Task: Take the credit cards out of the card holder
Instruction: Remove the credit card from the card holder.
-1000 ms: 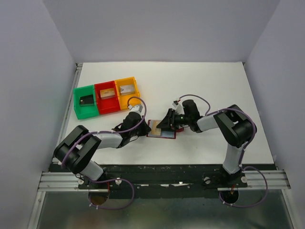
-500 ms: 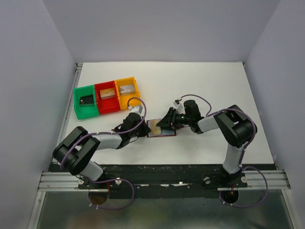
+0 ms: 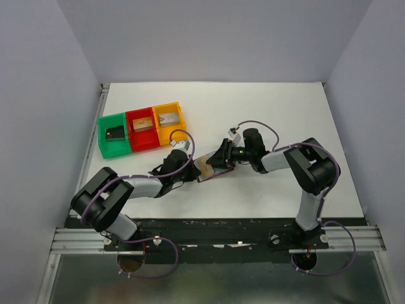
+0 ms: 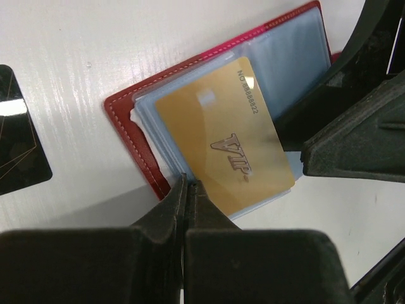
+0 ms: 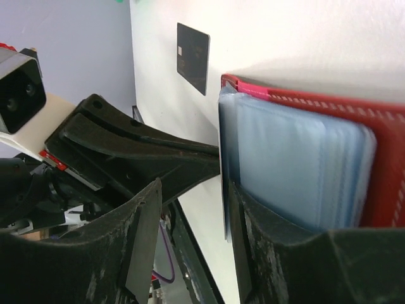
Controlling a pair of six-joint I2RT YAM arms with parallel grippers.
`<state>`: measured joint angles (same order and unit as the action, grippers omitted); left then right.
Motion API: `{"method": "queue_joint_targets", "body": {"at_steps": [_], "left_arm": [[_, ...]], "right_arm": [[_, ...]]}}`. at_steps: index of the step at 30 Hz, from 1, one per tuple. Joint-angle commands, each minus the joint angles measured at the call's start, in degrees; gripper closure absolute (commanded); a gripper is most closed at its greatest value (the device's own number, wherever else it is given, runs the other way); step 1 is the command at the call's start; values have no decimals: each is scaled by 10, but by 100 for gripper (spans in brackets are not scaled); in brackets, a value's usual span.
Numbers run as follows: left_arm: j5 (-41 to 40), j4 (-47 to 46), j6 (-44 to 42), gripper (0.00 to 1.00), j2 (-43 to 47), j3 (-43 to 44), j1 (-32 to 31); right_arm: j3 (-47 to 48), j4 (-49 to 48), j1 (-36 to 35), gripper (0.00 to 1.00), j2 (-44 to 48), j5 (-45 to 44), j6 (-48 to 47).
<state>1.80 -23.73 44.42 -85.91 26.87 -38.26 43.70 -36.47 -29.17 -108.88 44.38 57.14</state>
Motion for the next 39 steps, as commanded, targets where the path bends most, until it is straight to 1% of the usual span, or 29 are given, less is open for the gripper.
{"method": "queue_joint_targets", "body": {"at_steps": [1, 4, 12, 18, 25, 31, 39], "left_arm": [[74, -8, 0, 100, -32, 7, -16], [73, -10, -3, 100, -30, 9, -18], [58, -10, 0, 100, -17, -2, -20], [25, 3, 7, 100, 4, -13, -21], [16, 8, 13, 100, 7, -12, -21], [18, 9, 14, 100, -1, -7, -21], [15, 14, 12, 96, -11, 5, -20]], "right_arm": [[36, 27, -24, 46, -13, 41, -27], [44, 47, -26, 47, -17, 41, -36], [66, 169, -28, 48, -18, 25, -115], [63, 232, -29, 48, -6, 8, -169], [61, 237, -29, 50, -5, 11, -177], [60, 202, -32, 51, -14, 34, -158], [65, 192, -39, 51, -25, 54, -155]]}}
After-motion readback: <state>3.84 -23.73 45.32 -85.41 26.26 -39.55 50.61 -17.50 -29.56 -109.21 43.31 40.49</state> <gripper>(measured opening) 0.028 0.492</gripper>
